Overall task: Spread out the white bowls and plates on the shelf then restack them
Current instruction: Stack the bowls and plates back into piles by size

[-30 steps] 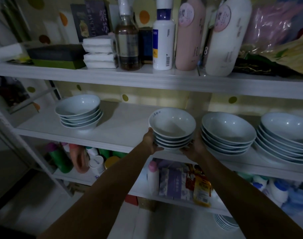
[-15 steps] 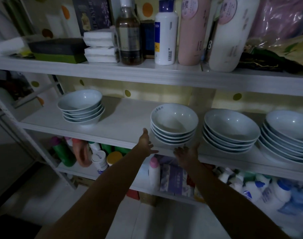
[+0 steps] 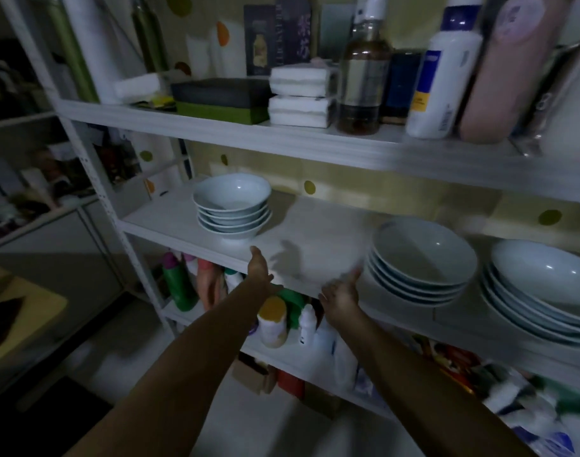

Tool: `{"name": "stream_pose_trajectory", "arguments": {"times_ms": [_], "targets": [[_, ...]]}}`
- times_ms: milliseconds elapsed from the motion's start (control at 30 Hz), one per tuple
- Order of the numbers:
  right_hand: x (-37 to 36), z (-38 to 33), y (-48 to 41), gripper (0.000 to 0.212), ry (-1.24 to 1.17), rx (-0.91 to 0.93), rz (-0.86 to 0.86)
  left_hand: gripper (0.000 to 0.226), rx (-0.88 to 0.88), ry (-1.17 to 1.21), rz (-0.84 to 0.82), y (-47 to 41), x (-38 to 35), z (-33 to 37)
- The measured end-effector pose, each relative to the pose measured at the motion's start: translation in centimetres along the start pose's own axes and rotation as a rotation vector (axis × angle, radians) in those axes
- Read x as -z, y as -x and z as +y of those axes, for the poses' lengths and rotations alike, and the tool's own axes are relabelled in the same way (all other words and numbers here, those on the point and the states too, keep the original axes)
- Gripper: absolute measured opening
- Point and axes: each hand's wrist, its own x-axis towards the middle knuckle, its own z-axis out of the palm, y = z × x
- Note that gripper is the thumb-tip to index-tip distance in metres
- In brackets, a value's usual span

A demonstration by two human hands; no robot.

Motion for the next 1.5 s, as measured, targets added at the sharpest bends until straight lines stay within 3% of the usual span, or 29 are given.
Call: {"name": "stream_pose_trajectory", "arguments": {"times_ms": [33, 100, 167, 267, 367, 467, 733, 1100, 1367, 1500], "targets": [[-1.1, -0.1, -0.9, 0.067, -0.053, -0.026, 0.01, 0.073, -0.02, -0.004, 0.002, -0.5, 0.7, 1.2], [-5.0, -0.6, -1.6, 0.073, -0.103, -0.054, -0.052, 0.073, -0.049, -0.001, 0.027, -2.7, 2.6, 3.8], [-8.4, -0.5, -2.8, 0.077, -0.02, -0.012, -0.064, 0.075, -0.059, 0.014, 0.05, -5.2, 4.7, 6.7], [-13.4, -0.1, -5.2, 0.061, 0.074, -0.01, -0.062, 0.075, -0.064, 0.009, 0.056, -8.5, 7.8, 10.7], [-18.7, -0.7, -6.5, 0.08, 0.141, -0.052, -0.03, 0.074, -0.072, 0.0, 0.035, -11.4, 10.3, 14.9], [-22.3, -1.3, -7.3, 0.083, 0.145, -0.034, -0.023, 0.078, -0.065, -0.025, 0.001, -14.5, 11.7, 18.8], [-25.1, -0.5, -10.0, 0.082, 0.1, 0.003, -0.025, 0.076, -0.032, -0.183, -0.353, -18.1, 11.0, 20.4], [-23.1, 0.2, -9.1, 0.073, 0.012, 0.013, 0.0, 0.065, -0.008, -0.194, -0.334, -17.7, 11.0, 18.5], [-16.3, -0.8, -5.7, 0.076, -0.062, 0.053, -0.032, 0.07, 0.045, -0.212, -0.35, -12.9, 8.0, 13.8], [-11.9, -1.4, -4.0, 0.063, -0.156, 0.098, -0.007, 0.07, 0.062, -0.214, -0.401, -10.0, 5.7, 10.6]]}}
